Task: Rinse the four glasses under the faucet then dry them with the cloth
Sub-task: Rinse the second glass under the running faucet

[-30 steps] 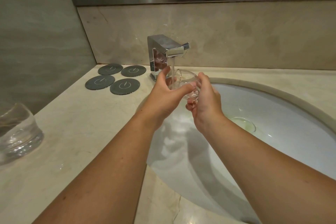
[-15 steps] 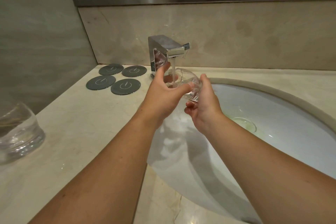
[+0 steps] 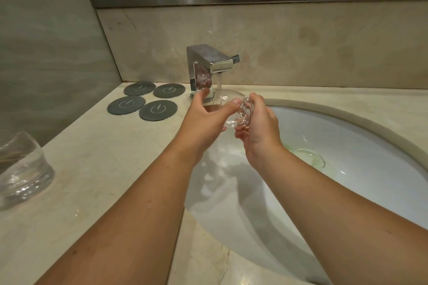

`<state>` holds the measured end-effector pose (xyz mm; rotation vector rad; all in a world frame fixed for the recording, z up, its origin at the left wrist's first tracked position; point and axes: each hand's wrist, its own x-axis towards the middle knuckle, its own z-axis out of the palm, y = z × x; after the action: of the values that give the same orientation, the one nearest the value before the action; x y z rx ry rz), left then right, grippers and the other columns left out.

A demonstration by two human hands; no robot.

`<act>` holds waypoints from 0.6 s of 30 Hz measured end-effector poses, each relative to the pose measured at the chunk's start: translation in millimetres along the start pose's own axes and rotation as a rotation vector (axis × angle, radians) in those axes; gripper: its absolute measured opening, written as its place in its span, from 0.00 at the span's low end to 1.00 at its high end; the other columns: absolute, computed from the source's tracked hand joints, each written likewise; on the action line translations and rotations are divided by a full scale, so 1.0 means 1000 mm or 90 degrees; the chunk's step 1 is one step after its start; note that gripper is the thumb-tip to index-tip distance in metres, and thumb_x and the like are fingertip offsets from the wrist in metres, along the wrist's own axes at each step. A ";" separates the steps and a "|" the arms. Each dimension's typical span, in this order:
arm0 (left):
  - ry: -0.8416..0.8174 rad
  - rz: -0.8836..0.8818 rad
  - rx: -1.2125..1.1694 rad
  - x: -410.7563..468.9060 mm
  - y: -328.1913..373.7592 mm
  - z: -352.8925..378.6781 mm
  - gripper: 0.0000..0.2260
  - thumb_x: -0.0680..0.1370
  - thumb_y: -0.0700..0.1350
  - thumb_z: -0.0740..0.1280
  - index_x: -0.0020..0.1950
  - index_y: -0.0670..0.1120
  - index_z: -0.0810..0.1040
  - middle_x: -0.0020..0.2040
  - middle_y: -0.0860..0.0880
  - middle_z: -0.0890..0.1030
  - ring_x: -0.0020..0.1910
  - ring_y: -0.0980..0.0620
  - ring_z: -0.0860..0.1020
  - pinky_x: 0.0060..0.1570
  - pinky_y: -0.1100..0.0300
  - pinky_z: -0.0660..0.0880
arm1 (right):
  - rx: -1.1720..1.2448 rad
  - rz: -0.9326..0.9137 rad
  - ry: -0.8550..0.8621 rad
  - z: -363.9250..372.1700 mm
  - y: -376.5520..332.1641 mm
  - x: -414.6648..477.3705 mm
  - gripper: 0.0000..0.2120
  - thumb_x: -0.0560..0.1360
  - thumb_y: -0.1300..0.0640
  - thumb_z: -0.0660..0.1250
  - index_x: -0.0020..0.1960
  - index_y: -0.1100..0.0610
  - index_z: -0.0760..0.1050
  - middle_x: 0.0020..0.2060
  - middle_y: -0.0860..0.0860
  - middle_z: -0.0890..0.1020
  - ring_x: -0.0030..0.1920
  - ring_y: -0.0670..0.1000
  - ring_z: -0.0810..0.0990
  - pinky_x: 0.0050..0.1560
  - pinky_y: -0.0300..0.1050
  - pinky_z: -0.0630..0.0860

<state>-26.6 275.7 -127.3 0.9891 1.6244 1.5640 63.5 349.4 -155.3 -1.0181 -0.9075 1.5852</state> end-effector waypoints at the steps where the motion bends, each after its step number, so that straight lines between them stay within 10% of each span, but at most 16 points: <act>1: 0.000 0.021 0.005 0.000 0.000 0.000 0.41 0.73 0.55 0.81 0.81 0.54 0.65 0.60 0.57 0.80 0.62 0.59 0.81 0.61 0.54 0.81 | -0.005 0.013 -0.011 0.001 0.000 0.000 0.25 0.74 0.37 0.68 0.61 0.56 0.80 0.48 0.52 0.86 0.31 0.51 0.75 0.30 0.44 0.71; 10: -0.056 0.058 0.039 0.000 -0.003 0.003 0.51 0.65 0.53 0.80 0.84 0.58 0.60 0.71 0.53 0.77 0.67 0.53 0.81 0.71 0.45 0.76 | 0.037 0.079 0.005 -0.002 -0.003 -0.004 0.18 0.81 0.39 0.68 0.48 0.55 0.79 0.38 0.52 0.81 0.27 0.49 0.72 0.29 0.43 0.69; 18: -0.021 -0.003 0.056 0.004 -0.007 0.000 0.54 0.65 0.72 0.75 0.85 0.57 0.56 0.75 0.58 0.73 0.74 0.54 0.74 0.75 0.43 0.72 | -0.012 -0.042 0.026 0.000 -0.004 -0.007 0.25 0.77 0.39 0.74 0.65 0.55 0.77 0.47 0.51 0.85 0.32 0.48 0.75 0.32 0.44 0.72</act>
<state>-29.4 279.5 -134.5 1.0511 1.6841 1.4764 65.9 343.6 -150.5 -1.0194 -0.9203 1.4983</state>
